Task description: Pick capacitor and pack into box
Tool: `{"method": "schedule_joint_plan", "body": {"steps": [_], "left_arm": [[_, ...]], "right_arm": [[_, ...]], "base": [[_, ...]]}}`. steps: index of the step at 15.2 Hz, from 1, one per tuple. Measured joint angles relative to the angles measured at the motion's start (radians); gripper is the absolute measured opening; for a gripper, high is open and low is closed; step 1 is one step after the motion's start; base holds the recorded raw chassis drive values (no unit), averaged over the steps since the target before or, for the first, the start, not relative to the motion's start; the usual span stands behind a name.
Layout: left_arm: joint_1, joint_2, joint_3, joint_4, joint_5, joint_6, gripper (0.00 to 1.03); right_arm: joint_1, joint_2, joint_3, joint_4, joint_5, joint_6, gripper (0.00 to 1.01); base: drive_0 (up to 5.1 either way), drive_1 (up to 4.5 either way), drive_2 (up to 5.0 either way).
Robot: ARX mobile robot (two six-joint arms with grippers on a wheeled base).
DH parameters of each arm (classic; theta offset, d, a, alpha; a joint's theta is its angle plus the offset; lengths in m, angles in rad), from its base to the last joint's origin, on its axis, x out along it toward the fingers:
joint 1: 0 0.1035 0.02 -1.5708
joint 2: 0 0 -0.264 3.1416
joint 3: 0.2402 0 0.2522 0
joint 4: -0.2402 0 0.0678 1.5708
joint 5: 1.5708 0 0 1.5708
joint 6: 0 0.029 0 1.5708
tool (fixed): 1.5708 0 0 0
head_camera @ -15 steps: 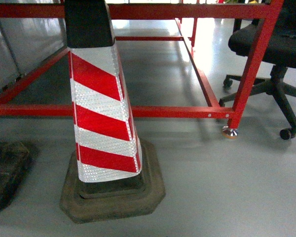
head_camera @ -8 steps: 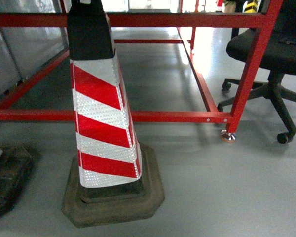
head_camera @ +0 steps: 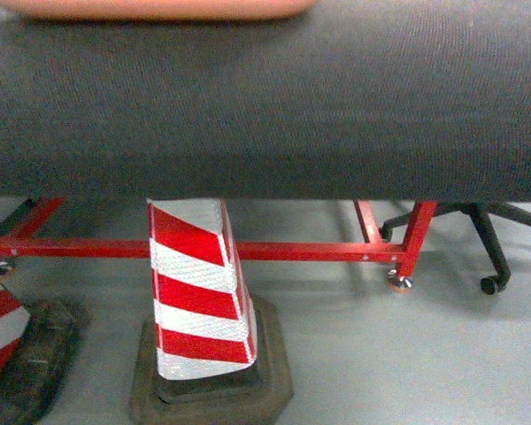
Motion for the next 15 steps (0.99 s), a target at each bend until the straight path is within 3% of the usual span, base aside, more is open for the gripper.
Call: {"method": "schedule_joint_plan", "body": {"steps": [15], "left_arm": [[0.000,0.000,0.000,0.001,0.001,0.002,0.44]], "right_arm": [[0.000,0.000,0.000,0.001,0.001,0.001,0.98]], "base": [[0.0,0.00,0.0]]}}
